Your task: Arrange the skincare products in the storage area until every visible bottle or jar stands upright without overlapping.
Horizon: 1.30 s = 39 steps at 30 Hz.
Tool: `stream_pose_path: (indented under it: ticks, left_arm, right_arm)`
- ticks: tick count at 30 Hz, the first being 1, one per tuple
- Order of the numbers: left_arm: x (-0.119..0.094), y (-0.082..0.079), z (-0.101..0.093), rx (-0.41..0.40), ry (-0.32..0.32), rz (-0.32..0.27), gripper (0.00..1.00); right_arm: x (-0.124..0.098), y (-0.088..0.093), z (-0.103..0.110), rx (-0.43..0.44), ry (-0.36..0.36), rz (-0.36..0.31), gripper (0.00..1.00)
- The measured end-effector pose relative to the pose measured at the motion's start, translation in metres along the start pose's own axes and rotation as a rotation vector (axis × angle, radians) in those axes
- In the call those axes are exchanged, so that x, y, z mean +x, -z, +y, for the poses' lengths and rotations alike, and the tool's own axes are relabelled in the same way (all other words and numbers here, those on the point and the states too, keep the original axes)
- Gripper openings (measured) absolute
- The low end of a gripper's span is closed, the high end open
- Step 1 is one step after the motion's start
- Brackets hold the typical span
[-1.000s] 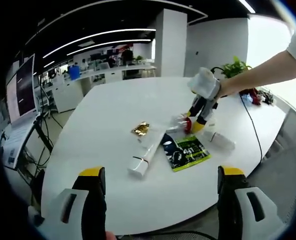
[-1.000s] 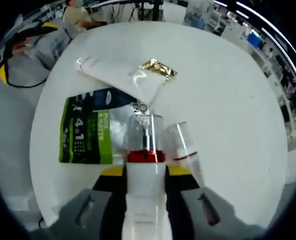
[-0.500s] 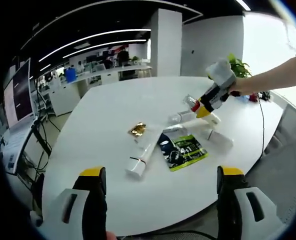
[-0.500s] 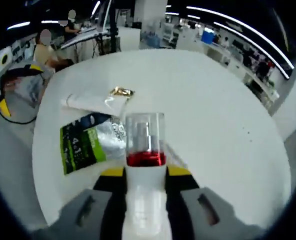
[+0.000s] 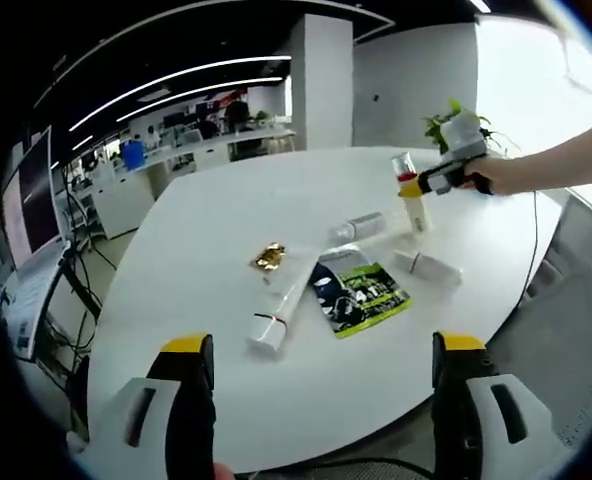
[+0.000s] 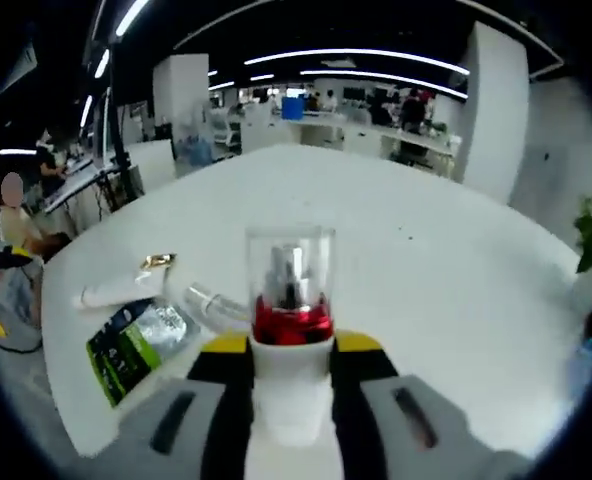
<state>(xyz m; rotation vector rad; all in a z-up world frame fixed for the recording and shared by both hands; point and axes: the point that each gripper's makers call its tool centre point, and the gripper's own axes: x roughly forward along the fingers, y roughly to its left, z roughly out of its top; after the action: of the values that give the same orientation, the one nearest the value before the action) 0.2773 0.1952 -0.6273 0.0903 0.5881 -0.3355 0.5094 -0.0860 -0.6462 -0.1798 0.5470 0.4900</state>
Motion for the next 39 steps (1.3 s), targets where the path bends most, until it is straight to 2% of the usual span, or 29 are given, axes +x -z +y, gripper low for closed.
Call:
stream_pose_path:
  ticks: [1,6,8,13,15,23,30,39]
  left_arm:
    - [0.0,0.0,0.0,0.001,0.0,0.0,0.88]
    - [0.001,0.001,-0.001,0.006,0.001,0.005,0.88]
    - [0.001,0.002,-0.001,0.009,0.003,0.009,0.88]
    - [0.002,0.003,-0.002,0.017,0.007,0.016,0.88]
    - [0.002,0.004,-0.002,0.021,0.007,0.017,0.87]
    - [0.002,0.003,-0.002,0.025,0.006,0.015,0.87]
    - [0.002,0.001,0.0,0.024,0.001,0.006,0.87]
    - [0.001,0.0,0.0,0.029,0.005,-0.003,0.87]
  right_arm:
    - [-0.002,0.0,-0.003,0.012,0.02,-0.01,0.28]
    - [-0.012,0.002,-0.014,0.179,0.152,-0.079,0.28]
    - [-0.013,0.004,-0.014,0.204,0.191,-0.099,0.28]
    - [-0.012,0.006,-0.01,0.189,0.236,-0.119,0.28]
    - [-0.012,0.006,-0.011,0.209,0.262,-0.135,0.28]
    - [-0.011,0.006,-0.014,0.248,0.324,-0.13,0.28]
    - [-0.014,0.008,-0.008,0.241,0.341,-0.117,0.28]
    - [-0.025,0.016,0.001,0.281,0.372,-0.118,0.29]
